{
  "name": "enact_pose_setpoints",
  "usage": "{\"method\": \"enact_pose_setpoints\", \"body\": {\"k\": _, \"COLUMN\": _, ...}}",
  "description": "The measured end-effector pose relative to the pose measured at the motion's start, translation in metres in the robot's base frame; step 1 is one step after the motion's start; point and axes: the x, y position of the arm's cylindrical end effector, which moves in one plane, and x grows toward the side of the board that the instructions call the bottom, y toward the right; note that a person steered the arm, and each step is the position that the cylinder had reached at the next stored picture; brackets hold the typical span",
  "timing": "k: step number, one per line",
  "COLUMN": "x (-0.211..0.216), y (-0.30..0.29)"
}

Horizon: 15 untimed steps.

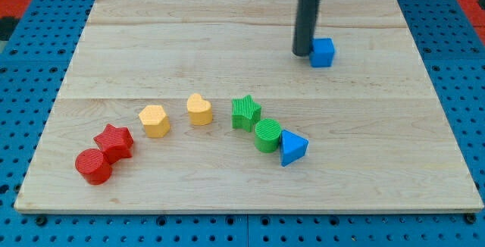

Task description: Place the blue cube below the blue triangle

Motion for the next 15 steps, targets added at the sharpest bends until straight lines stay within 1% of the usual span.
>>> {"method": "enact_pose_setpoints", "body": {"k": 1, "x": -0.051, "y": 0.008}}
{"method": "enact_pose_setpoints", "body": {"k": 2, "x": -0.002, "y": 0.035}}
{"method": "enact_pose_setpoints", "body": {"k": 3, "x": 0.054, "y": 0.017}}
{"method": "enact_pose_setpoints", "body": {"k": 4, "x": 0.094, "y": 0.025}}
{"method": "enact_pose_setpoints", "body": {"k": 5, "x": 0.064, "y": 0.05}}
{"method": "enact_pose_setpoints", "body": {"k": 6, "x": 0.119, "y": 0.076}}
{"method": "enact_pose_setpoints", "body": {"k": 7, "x": 0.161, "y": 0.048}}
{"method": "enact_pose_setpoints", "body": {"k": 8, "x": 0.187, "y": 0.054}}
{"method": "enact_pose_setpoints", "body": {"k": 9, "x": 0.178, "y": 0.067}}
{"method": "enact_pose_setpoints", "body": {"k": 10, "x": 0.167, "y": 0.065}}
{"method": "enact_pose_setpoints", "body": {"k": 11, "x": 0.142, "y": 0.027}}
{"method": "enact_pose_setpoints", "body": {"k": 12, "x": 0.171, "y": 0.015}}
{"method": "enact_pose_setpoints", "body": {"k": 13, "x": 0.194, "y": 0.015}}
{"method": "enact_pose_setpoints", "body": {"k": 14, "x": 0.208, "y": 0.061}}
{"method": "enact_pose_setpoints", "body": {"k": 15, "x": 0.229, "y": 0.087}}
